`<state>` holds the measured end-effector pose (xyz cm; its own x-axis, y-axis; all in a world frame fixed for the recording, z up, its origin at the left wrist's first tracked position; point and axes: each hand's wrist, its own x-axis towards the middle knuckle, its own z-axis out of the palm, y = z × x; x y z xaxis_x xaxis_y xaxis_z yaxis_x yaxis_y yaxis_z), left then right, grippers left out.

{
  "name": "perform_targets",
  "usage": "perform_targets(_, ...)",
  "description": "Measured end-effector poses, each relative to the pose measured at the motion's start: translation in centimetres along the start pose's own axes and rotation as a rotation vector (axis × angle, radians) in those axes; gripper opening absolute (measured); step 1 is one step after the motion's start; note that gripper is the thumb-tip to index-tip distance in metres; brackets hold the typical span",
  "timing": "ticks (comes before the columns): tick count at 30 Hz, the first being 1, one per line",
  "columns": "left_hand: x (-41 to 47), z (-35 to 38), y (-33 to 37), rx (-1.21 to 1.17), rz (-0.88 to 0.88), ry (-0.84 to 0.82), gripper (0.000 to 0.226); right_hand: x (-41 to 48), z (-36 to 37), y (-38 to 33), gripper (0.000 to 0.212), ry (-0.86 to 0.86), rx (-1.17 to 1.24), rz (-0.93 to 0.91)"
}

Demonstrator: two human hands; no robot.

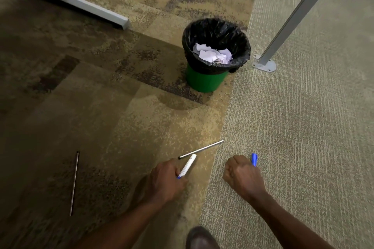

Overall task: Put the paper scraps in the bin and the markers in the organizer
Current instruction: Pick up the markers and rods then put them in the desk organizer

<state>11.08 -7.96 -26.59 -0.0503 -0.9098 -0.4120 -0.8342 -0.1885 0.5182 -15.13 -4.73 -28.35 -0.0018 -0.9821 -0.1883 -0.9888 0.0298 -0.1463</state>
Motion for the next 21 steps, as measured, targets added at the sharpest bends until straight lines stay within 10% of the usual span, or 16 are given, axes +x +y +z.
perform_targets(11,-0.2,-1.7,0.2,-0.163,-0.015,0.004,0.024,17.4,-19.0,-4.0,0.007,0.572,0.336,0.035)
perform_targets(21,0.8,-0.7,1.4,-0.326,0.069,0.030,0.038,23.4,-23.0,-5.2,0.031,0.492,0.317,-0.004)
